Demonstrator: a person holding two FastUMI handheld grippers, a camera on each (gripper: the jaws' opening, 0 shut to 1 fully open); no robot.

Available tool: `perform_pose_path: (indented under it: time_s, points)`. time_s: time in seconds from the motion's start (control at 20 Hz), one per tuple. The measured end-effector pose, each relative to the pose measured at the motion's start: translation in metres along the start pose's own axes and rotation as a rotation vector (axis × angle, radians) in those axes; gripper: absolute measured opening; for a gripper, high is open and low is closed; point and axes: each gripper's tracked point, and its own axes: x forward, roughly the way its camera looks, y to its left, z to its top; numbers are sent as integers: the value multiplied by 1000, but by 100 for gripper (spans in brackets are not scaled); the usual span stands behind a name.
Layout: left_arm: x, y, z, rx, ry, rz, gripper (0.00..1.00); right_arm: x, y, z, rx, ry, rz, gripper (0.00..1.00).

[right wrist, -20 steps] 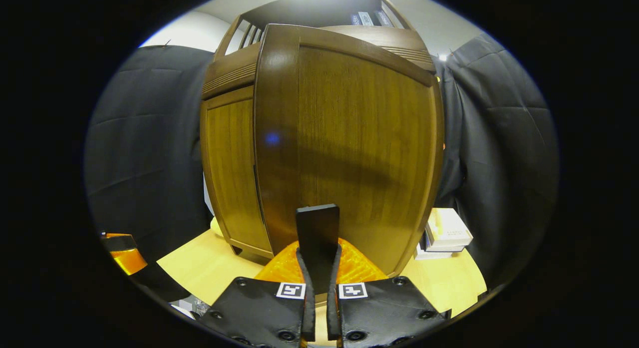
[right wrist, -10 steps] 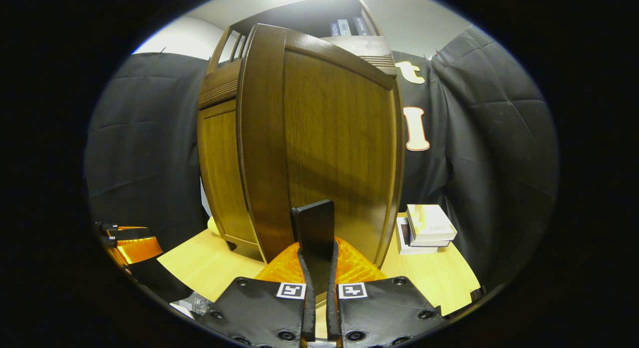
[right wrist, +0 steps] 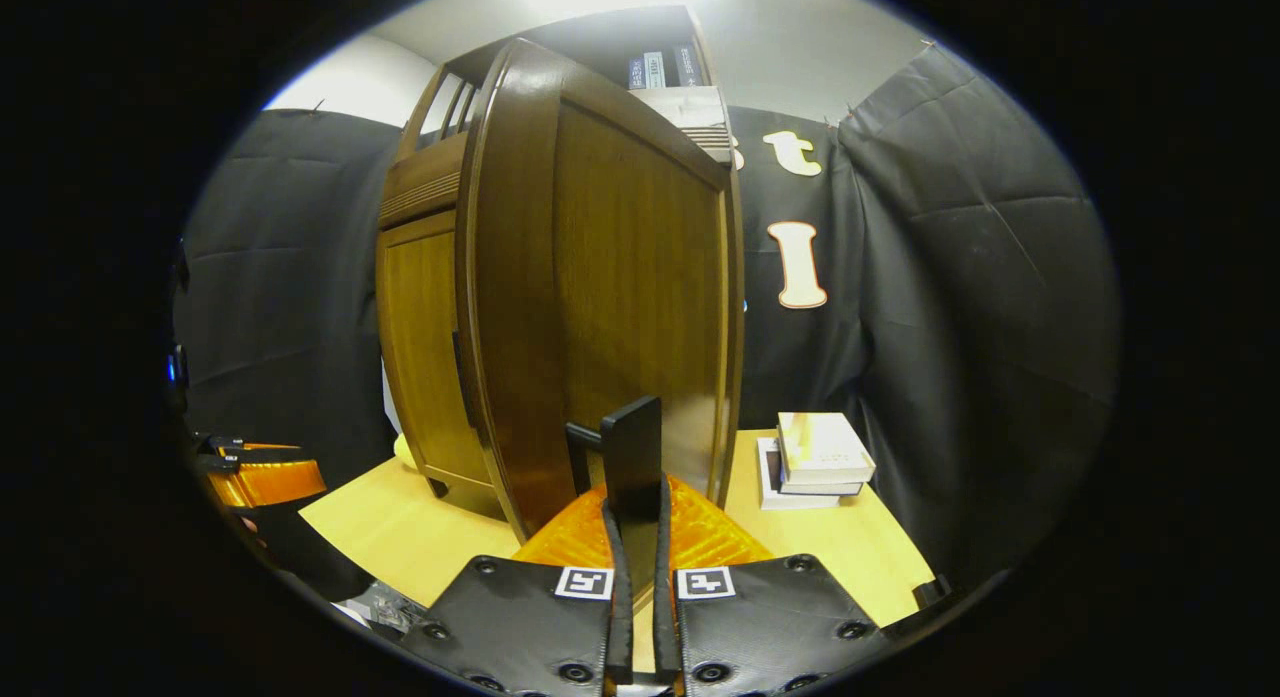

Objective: Open the right door of the double-door shoe cabinet with the right hand, and open the left door with the left hand.

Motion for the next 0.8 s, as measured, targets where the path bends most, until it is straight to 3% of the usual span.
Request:
perform_pose_path:
  time_s: [0.05,0.3,0.45,0.6,0.65,0.7,0.8]
  points:
    - [2,-2,0,1,2,-3,95,-3,-9,-1,-6,0,-10,10]
    - [10,-7,-7,6,21,-25,95,-13,-52,-1,-5,-3,-76,5]
    - [19,-14,-13,8,37,-40,96,-12,-79,-1,-6,-8,-120,9]
    - [25,-22,-16,12,39,-68,96,-12,-89,-1,7,-17,-96,0]
    - [22,-19,-16,16,37,-76,96,-12,-92,-1,7,-16,-89,12]
    - [23,-19,-15,20,36,-84,96,-13,-94,-1,8,-18,-85,0]
    - [24,-21,-15,21,33,-96,96,-14,-98,0,12,-22,-72,0]
